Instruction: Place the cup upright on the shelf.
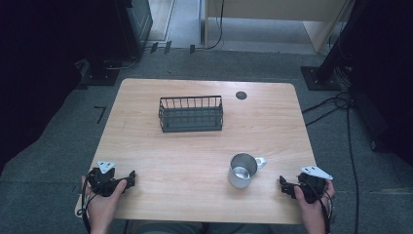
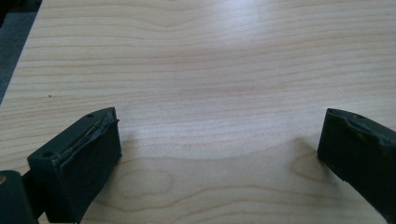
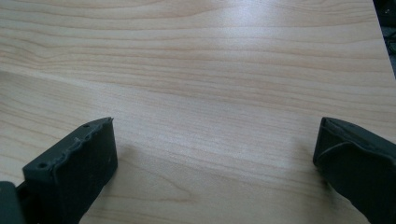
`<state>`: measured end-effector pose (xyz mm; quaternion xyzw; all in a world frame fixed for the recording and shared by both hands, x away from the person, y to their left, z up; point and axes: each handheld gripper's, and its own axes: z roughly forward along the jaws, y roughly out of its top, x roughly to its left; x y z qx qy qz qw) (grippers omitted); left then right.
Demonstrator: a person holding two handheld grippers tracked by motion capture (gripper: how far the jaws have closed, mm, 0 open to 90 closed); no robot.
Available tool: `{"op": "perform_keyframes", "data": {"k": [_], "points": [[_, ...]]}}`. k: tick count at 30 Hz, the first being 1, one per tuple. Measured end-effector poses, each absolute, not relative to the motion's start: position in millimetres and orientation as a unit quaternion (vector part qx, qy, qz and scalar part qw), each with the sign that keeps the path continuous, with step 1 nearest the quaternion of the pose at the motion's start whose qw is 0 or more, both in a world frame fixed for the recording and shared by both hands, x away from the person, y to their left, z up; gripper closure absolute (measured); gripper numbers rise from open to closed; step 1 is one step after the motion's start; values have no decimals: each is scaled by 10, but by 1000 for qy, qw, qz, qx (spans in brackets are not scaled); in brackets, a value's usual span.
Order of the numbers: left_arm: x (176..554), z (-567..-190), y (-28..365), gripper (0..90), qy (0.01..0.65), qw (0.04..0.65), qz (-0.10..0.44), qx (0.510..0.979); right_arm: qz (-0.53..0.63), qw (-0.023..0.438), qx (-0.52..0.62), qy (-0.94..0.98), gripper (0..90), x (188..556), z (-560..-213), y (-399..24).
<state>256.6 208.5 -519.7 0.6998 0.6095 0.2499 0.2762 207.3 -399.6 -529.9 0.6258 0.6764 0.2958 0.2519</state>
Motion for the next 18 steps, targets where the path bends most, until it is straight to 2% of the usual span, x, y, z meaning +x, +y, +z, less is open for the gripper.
{"op": "perform_keyframes", "data": {"k": [8,18], "points": [[2561,-5134,1966,0,601,292,232,707,296,252,626,676,0,2073,-5299,-3996],[2581,-4933,1334,0,535,350,209,740,296,252,626,677,0,2073,-5299,-3996]]}}
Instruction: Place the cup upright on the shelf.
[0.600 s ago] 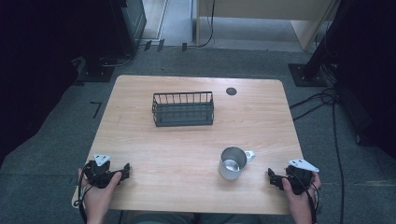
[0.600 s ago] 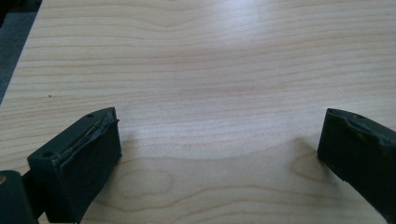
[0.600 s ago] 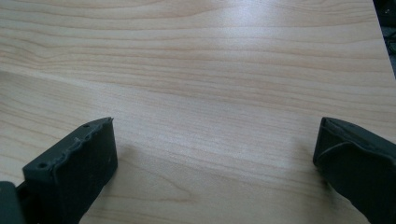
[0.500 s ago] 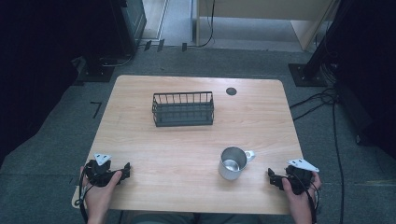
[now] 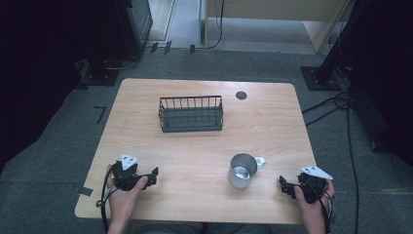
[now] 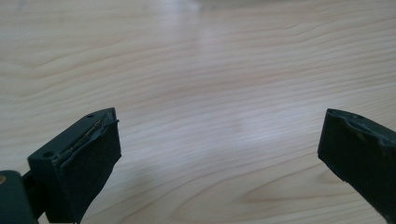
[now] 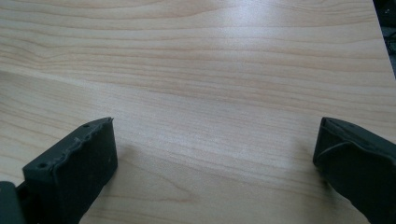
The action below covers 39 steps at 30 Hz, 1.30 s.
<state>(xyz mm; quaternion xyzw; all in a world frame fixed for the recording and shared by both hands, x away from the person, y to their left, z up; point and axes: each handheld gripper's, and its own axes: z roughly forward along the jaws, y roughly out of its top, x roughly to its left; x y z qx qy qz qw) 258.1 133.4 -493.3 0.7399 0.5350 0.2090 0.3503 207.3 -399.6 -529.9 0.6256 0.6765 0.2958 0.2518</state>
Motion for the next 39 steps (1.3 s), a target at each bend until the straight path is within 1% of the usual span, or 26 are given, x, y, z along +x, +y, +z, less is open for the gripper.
{"op": "perform_keyframes", "data": {"k": [1,7,8,14,16,17,19,20,39], "points": [[2581,-4933,1334,0,535,350,209,740,296,252,626,677,0,2073,-5299,-3996],[2596,-4821,983,0,497,375,196,758,296,252,626,676,0,2073,-5299,-3996],[2596,-4821,983,0,497,375,196,758,296,252,626,676,0,2073,-5299,-3996],[2561,-4740,655,0,463,402,174,771,296,252,626,677,0,2073,-5299,-3996],[2555,-4729,607,0,456,403,172,774,296,252,626,676,0,2073,-5299,-3996],[2547,-4714,506,0,445,409,167,779,296,252,625,677,0,2073,-5299,-3996],[2545,-4707,460,0,439,411,164,782,296,252,626,676,0,2073,-5299,-3996],[2539,-4696,370,0,429,416,157,786,296,252,626,677,0,2073,-5299,-3996],[2433,-4710,-333,0,359,439,103,817,296,252,625,677,0,2074,-5299,-3997]]}}
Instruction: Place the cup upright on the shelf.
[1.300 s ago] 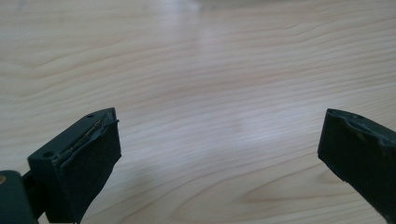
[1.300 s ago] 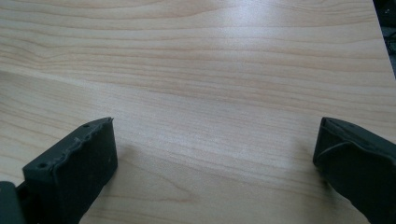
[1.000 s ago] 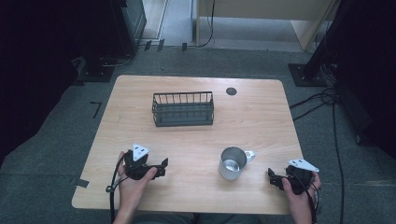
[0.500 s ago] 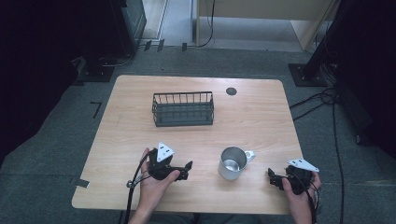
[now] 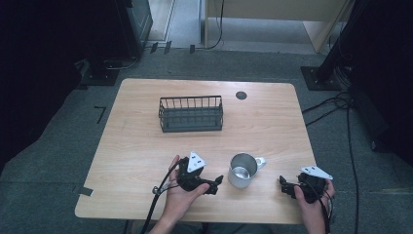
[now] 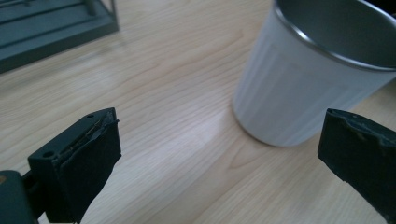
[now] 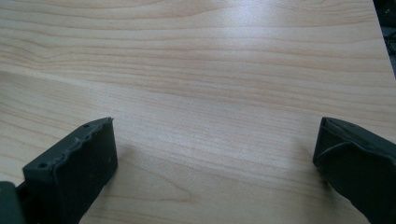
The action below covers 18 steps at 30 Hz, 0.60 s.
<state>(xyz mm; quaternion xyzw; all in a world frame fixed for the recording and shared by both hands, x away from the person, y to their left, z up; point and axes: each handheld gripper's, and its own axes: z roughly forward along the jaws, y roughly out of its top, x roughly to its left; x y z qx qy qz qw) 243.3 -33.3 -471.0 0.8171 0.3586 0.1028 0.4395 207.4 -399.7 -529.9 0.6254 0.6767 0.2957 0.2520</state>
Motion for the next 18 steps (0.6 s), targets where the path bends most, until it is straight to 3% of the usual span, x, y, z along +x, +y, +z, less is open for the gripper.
{"op": "perform_keyframes", "data": {"k": [18], "points": [[2410,-4750,-940,0,322,438,81,836,296,252,625,677,0,2074,-5299,-3997]]}}
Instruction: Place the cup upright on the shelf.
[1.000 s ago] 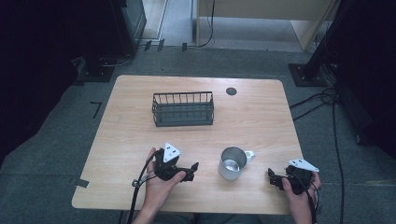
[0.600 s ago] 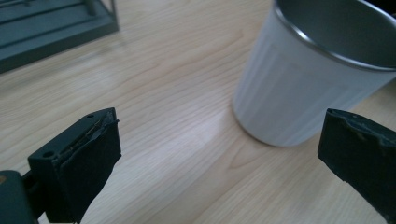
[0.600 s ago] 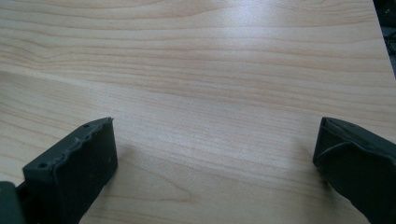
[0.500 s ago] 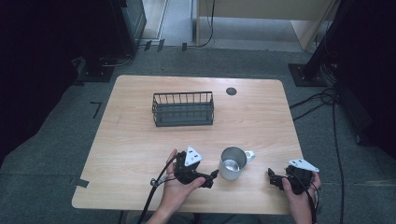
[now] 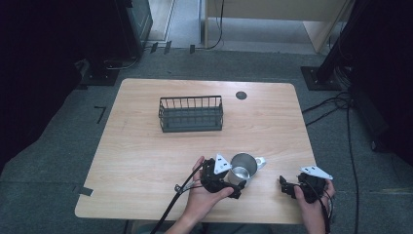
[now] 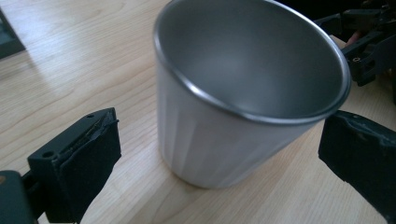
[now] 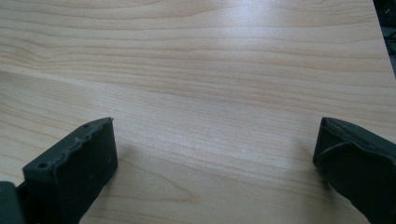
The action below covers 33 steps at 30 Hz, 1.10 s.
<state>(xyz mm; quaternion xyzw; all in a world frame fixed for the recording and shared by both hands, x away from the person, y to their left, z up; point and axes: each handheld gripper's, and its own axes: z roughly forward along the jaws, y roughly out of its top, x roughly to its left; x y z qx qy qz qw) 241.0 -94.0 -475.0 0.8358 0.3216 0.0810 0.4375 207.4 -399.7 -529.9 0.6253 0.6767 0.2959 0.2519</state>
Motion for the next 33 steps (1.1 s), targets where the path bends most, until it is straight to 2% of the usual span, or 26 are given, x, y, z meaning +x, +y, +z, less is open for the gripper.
{"op": "perform_keyframes", "data": {"k": [8,18,23,33], "points": [[2438,-4769,-1104,0,327,434,83,835,296,252,625,677,0,2074,-5299,-3997],[2485,-4812,-1319,0,335,409,111,842,296,252,625,677,0,2074,-5299,-3997],[2503,-4840,-1347,47,330,407,115,844,296,252,625,677,0,2074,-5299,-3997],[2535,-4813,-1266,77,309,403,135,851,296,252,625,677,0,2074,-5299,-3997]]}}
